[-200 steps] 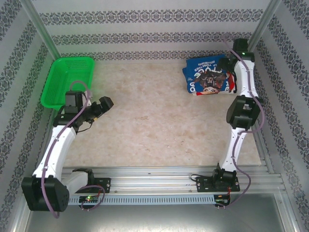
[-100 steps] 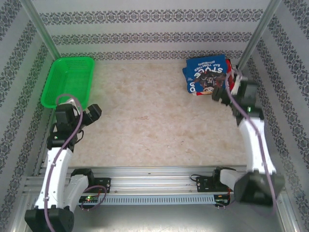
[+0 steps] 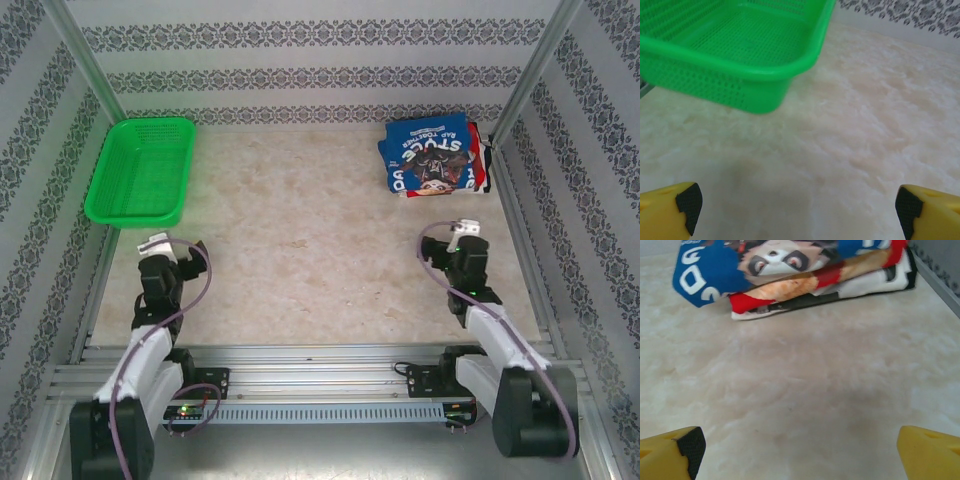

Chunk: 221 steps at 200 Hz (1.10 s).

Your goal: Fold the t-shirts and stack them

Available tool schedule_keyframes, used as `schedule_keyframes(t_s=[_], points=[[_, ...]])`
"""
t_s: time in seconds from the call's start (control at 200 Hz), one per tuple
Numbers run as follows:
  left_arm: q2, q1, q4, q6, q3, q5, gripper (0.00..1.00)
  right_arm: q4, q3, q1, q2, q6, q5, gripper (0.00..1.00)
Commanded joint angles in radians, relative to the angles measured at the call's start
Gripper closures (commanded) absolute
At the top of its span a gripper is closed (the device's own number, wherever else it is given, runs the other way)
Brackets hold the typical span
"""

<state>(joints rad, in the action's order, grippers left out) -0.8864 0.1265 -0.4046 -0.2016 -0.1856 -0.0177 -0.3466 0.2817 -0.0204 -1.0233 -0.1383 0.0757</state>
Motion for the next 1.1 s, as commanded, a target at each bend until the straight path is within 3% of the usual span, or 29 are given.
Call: schedule_keyframes(t_s=[0.0, 0.095, 0.165, 0.205, 0.24, 0.315, 0.335, 0.39, 0.45, 0.51, 0.57, 0.634, 0.784, 1.099], points=[[-0.204, 0.002, -0.395, 0.012, 0.015, 0.057, 0.00, -0.347, -0.032, -0.075, -0.131, 0.080, 0.107, 0.02], [-0.435, -0.016, -0.700, 0.010, 0.034, 0.080, 0.00, -0.487, -0.003, -0.085, -0.253, 0.132, 0.078, 0.02], [-0.407, -0.020, -0.568, 0.071, -0.013, 0.048, 0.00, -0.517, 0.012, -0.050, -0.307, 0.140, 0.046, 0.02], [-0.455, -0.017, -0.599, 0.079, -0.024, 0.031, 0.00, -0.612, -0.006, -0.020, -0.371, 0.110, 0.051, 0.02], [-0.542, -0.015, -0.706, 0.070, -0.015, 0.044, 0.00, -0.682, -0.014, 0.013, -0.434, 0.066, 0.043, 0.02], [-0.791, -0.027, -1.020, 0.125, -0.016, 0.180, 0.00, -0.750, 0.016, 0.032, -0.522, 0.053, 0.003, 0.02], [-0.780, -0.022, -0.959, 0.117, -0.035, 0.179, 0.00, -0.682, 0.038, 0.025, -0.503, 0.062, 0.004, 0.02], [-0.646, -0.028, -0.598, 0.116, -0.116, 0.129, 0.00, -0.552, 0.087, 0.028, -0.475, 0.057, 0.006, 0.02], [-0.733, -0.039, -0.705, 0.140, -0.143, 0.159, 0.00, -0.642, 0.070, 0.021, -0.506, 0.063, 0.021, 0.02], [-0.670, -0.051, -0.497, 0.148, -0.188, 0.137, 0.00, -0.584, 0.079, 0.016, -0.480, 0.069, 0.027, 0.02], [-0.718, -0.058, -0.633, 0.150, -0.166, 0.123, 0.00, -0.602, 0.075, 0.016, -0.488, 0.071, 0.027, 0.02], [-0.686, -0.058, -0.543, 0.149, -0.183, 0.115, 0.00, -0.594, 0.075, 0.012, -0.482, 0.070, 0.039, 0.02], [-0.699, -0.059, -0.589, 0.148, -0.171, 0.117, 0.00, -0.584, 0.083, -0.019, -0.485, 0.083, 0.117, 0.02], [-0.700, -0.059, -0.593, 0.149, -0.168, 0.119, 0.00, -0.598, 0.073, 0.008, -0.483, 0.066, 0.063, 0.02]])
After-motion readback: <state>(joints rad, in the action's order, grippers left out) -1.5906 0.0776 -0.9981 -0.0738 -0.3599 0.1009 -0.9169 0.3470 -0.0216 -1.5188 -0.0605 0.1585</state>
